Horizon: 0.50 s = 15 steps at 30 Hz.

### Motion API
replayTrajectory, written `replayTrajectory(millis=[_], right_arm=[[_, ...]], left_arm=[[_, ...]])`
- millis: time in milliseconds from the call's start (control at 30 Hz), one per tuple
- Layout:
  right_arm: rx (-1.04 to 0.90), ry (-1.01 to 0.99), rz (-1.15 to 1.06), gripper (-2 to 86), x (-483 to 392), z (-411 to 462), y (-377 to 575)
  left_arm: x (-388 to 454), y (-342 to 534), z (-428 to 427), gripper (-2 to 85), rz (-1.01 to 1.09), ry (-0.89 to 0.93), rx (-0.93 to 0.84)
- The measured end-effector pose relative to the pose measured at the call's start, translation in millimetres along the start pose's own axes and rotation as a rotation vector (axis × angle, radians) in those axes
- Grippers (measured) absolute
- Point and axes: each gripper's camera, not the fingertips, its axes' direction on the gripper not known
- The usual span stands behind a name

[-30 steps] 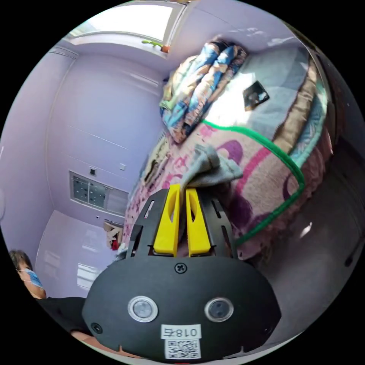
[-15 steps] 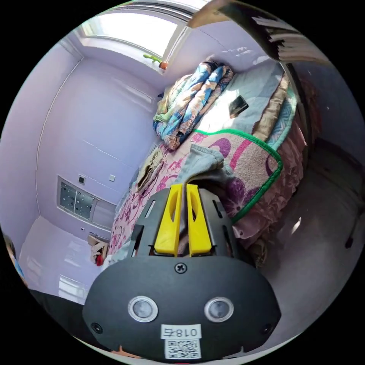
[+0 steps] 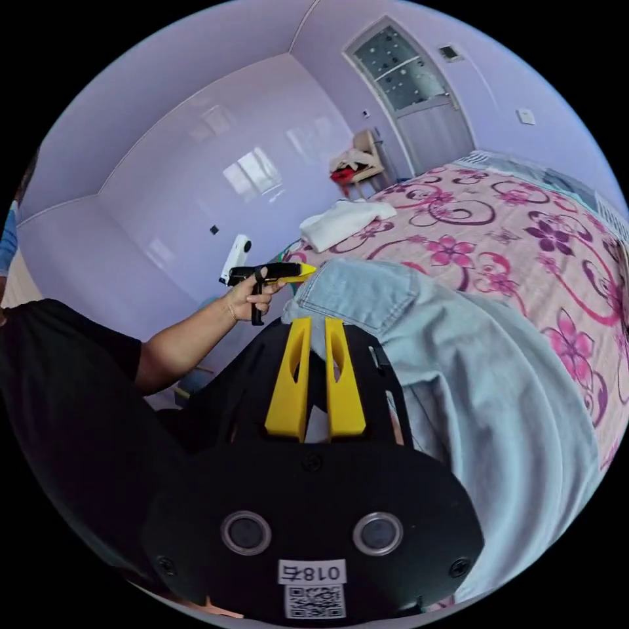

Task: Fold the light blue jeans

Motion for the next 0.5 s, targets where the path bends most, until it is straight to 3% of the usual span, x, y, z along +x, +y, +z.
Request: replayTrajectory(millis=[33, 67, 133, 267, 367, 500], right_arm=[[-0.07, 0.026, -0.032, 1.0, -4.4, 45.4, -12.5], [-0.107, 0.062, -0.038, 0.6, -5.6, 67.3, -16.7], [-0.168, 0.204, 0.028, 0.1, -1.6, 130.9, -19.7], [-0.035, 0.227, 0.069, -0.2, -8.2, 148.6, -2.1], [-0.046, 0.256, 0.067, -0.2, -8.4, 152.1, 11.8], [-0.047, 0.123, 0.103, 0.0, -2.3, 151.4, 20.1]], left_arm=[[20.2, -0.8, -0.5, 4.8, 0.05, -0.026, 0.049], [42.7, -1.0, -4.2, 1.1, 0.124, 0.068, 0.133], [84.0, -2.1, -13.2, 0.0, 0.252, 0.159, 0.245], [165.3, -14.4, -37.4, 1.1, 0.503, -0.009, 0.251], [142.7, -23.1, -45.1, 6.0, 0.35, -0.181, 0.212], [76.5, -30.2, -14.5, 16.1, 0.065, 0.013, 0.0]])
